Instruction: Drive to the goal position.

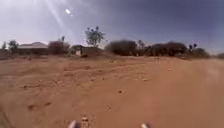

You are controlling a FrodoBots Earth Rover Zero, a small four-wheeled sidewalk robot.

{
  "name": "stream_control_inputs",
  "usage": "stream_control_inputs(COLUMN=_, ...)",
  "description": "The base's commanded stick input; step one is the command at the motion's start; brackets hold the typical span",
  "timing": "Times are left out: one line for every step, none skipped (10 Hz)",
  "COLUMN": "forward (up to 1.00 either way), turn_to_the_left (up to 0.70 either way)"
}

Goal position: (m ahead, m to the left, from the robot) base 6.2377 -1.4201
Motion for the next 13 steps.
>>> stream_control_inputs(forward=0.7, turn_to_the_left=0.0)
stream_control_inputs(forward=0.7, turn_to_the_left=0.0)
stream_control_inputs(forward=0.7, turn_to_the_left=0.0)
stream_control_inputs(forward=0.7, turn_to_the_left=0.0)
stream_control_inputs(forward=0.7, turn_to_the_left=0.0)
stream_control_inputs(forward=0.7, turn_to_the_left=0.0)
stream_control_inputs(forward=0.7, turn_to_the_left=0.0)
stream_control_inputs(forward=0.7, turn_to_the_left=0.0)
stream_control_inputs(forward=0.7, turn_to_the_left=0.0)
stream_control_inputs(forward=0.7, turn_to_the_left=0.0)
stream_control_inputs(forward=0.7, turn_to_the_left=0.0)
stream_control_inputs(forward=0.7, turn_to_the_left=0.0)
stream_control_inputs(forward=0.7, turn_to_the_left=0.0)
